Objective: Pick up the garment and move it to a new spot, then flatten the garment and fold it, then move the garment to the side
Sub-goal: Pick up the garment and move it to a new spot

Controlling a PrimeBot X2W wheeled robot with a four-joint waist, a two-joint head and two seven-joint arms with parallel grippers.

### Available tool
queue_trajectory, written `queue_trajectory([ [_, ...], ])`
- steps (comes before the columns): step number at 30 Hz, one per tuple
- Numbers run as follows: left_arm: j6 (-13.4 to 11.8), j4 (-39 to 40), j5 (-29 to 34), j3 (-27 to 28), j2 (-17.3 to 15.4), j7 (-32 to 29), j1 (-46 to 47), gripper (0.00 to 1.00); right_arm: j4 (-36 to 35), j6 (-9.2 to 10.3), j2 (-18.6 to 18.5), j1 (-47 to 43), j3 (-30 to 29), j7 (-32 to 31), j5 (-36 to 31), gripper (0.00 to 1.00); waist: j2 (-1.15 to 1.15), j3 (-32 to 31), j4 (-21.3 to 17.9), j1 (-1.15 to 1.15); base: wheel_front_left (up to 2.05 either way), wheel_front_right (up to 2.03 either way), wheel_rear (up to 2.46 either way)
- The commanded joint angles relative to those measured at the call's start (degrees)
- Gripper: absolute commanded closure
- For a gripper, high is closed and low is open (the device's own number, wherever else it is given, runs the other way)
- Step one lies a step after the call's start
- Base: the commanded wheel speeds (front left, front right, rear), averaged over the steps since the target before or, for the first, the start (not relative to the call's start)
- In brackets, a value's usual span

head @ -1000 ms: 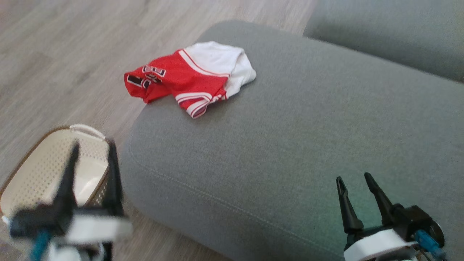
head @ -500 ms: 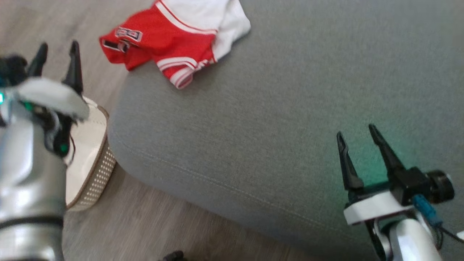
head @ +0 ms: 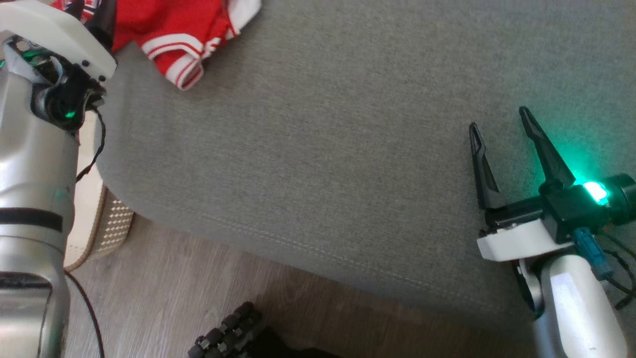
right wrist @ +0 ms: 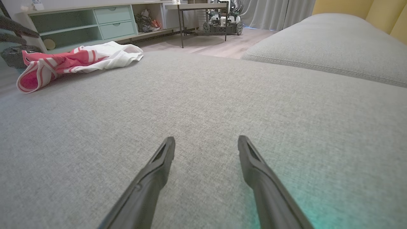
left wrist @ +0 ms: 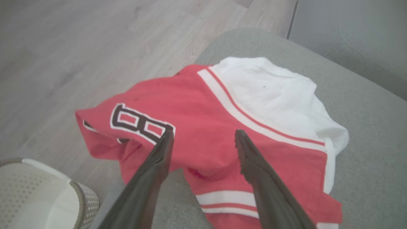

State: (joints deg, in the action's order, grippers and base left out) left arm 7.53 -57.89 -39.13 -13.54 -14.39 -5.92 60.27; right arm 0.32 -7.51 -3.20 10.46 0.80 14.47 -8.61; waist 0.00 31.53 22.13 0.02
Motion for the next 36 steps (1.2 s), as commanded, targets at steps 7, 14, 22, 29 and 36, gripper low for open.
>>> queue_trajectory([
  [7, -0.05, 1.74, -7.58, -4.67, -5.93, -6.05, 3.26, 0.0, -2.13, 0.02, 0.33, 3.01, 2.61, 0.52, -0.37, 0.0, 0.0, 4.84, -2.52, -0.02, 0.0, 0.0, 0.0],
  [14, -0.05, 2.85, -10.99, -14.33, -8.86, -7.57, 3.1, 0.0, -2.2, 0.02, 0.33, 5.08, 3.1, 0.52, 0.26, 0.0, 0.0, 7.0, -3.64, -0.02, 0.0, 0.0, 0.0],
  [22, -0.05, 5.62, -11.04, -23.04, -13.6, 6.86, 3.67, 1.0, -1.76, 0.02, 0.33, 5.98, 2.8, 0.52, 2.23, 0.0, 0.0, 3.53, -5.14, -0.02, 0.0, 0.0, 0.0],
  [29, -0.05, 7.75, -11.59, -29.87, -16.86, 15.92, 5.27, 1.0, -0.78, 0.02, 0.33, 4.76, 1.28, 0.52, 6.19, 0.0, 0.0, -3.96, -7.02, -0.02, 0.0, 0.0, 0.0],
  [36, -0.05, 16.16, -10.56, -38.88, -20.66, 19.76, 6.47, 1.0, -0.7, 0.02, 0.33, 1.95, 0.01, 0.52, 10.84, 0.0, 0.0, -12.99, -11.24, -0.02, 0.0, 0.0, 0.0],
])
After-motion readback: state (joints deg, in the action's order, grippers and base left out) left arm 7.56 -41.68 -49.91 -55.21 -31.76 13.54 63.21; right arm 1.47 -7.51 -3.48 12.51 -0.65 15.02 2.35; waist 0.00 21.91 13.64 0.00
